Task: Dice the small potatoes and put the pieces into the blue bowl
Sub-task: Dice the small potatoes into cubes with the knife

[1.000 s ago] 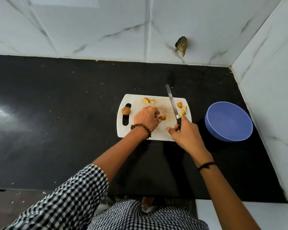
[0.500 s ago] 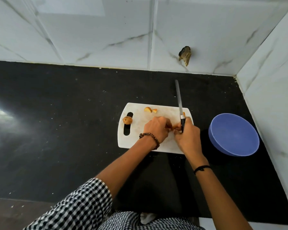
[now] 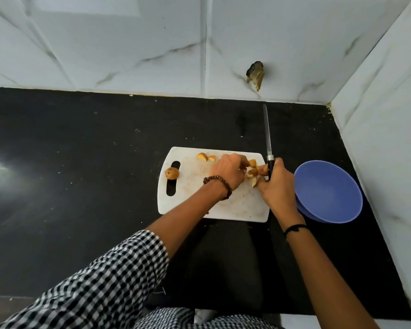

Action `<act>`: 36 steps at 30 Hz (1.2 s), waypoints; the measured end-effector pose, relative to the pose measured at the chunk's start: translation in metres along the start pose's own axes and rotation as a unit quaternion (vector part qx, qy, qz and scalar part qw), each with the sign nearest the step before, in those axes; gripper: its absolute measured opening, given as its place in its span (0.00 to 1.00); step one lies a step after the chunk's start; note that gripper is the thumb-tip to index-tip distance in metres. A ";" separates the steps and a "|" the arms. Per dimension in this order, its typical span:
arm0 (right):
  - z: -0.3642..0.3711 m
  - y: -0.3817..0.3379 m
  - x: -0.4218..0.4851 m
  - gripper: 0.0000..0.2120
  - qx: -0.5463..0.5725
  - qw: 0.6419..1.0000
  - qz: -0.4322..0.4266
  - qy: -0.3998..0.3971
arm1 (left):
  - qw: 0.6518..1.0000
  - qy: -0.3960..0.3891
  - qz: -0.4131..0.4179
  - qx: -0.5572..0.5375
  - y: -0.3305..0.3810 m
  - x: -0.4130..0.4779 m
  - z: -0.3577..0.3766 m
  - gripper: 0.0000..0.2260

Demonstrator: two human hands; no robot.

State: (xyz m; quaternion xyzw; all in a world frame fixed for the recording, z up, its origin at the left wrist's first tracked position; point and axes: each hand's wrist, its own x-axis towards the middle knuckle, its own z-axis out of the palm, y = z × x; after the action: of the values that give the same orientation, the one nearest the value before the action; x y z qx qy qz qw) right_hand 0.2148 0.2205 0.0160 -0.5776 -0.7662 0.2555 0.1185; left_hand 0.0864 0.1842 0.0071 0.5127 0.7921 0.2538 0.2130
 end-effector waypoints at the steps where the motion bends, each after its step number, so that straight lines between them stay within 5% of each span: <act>1: 0.001 -0.001 0.000 0.18 -0.003 1.000 -0.002 0.005 | 1.000 0.004 -0.002 0.000 -0.003 -0.001 -0.001 0.10; 15: 0.031 -0.049 0.016 0.13 0.049 0.995 -0.081 -0.044 | 0.992 0.054 -0.036 0.113 -0.059 0.005 -0.044 0.19; 23: 0.050 -0.073 0.023 0.14 0.034 0.992 -0.086 -0.090 | 0.988 0.035 -0.039 0.148 -0.070 0.004 -0.043 0.09; 32: 0.041 -0.063 0.014 0.07 0.120 0.991 -0.028 -0.050 | 0.990 0.045 -0.011 0.131 -0.058 -0.005 -0.038 0.09; 36: 0.041 -0.046 -0.002 0.13 0.185 0.982 0.003 -0.031 | 0.993 0.049 -0.002 0.104 -0.053 -0.026 -0.027 0.09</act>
State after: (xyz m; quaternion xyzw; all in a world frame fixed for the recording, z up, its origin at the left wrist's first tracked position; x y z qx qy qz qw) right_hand 0.1581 0.1984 0.0058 -0.5398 -0.7071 0.4112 0.1989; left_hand 0.0428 0.1371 -0.0031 0.5178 0.8245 0.1944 0.1197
